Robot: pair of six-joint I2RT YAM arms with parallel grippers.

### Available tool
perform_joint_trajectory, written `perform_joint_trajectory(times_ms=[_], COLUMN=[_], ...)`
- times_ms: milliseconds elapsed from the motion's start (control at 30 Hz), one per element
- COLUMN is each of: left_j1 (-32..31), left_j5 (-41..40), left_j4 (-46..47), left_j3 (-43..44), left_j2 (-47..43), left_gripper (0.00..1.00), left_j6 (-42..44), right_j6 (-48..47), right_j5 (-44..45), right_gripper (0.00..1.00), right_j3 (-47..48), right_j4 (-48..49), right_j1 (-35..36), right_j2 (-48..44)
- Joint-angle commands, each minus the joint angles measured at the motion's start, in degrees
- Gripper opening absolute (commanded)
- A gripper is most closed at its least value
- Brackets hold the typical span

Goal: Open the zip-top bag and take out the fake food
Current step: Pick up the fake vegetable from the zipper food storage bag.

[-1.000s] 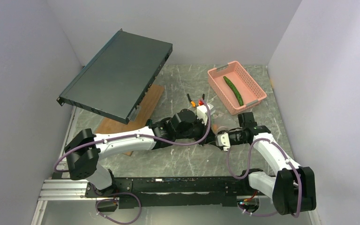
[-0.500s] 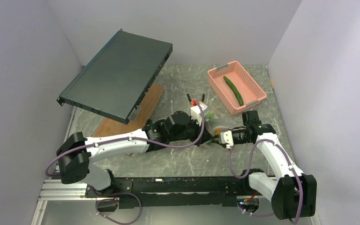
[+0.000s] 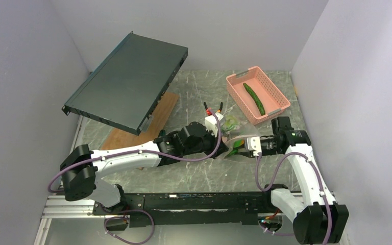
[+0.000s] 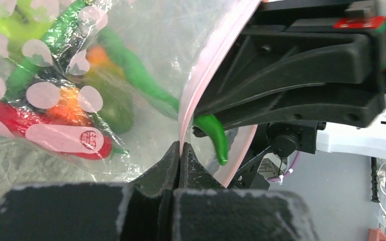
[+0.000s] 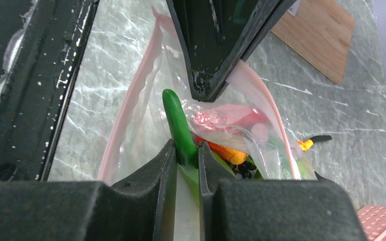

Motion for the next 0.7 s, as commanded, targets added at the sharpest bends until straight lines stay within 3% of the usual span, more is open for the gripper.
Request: perform_joint_trajectory(times_ms=[0, 300, 533, 667], left_j1=[-0.11, 0.02, 0.09, 0.09], left_j5=[-2.17, -2.5, -2.5, -2.5], left_j4=[-0.54, 0.1, 0.53, 0.88], left_j3=[-0.02, -1.03, -1.49, -1.78], left_j2=[-1.45, -1.34, -0.92, -1.09], left_gripper=[0.0, 0.0, 0.0, 0.0], left_j6=[1.22, 0.82, 0.46, 0.38], right_j6=[0.87, 2.54, 21.87, 26.64], right_j5=[-3.67, -7.68, -9.67, -11.17], right_gripper=[0.03, 0.02, 0.01, 0.01], right_j3=[3.9, 11.55, 18.97, 19.27], right_j4=[-7.9, -17.2, -10.69, -8.14], right_j1=[-0.32, -0.32, -0.31, -0.32], right_j2=[-2.29, -2.16, -3.55, -3.86])
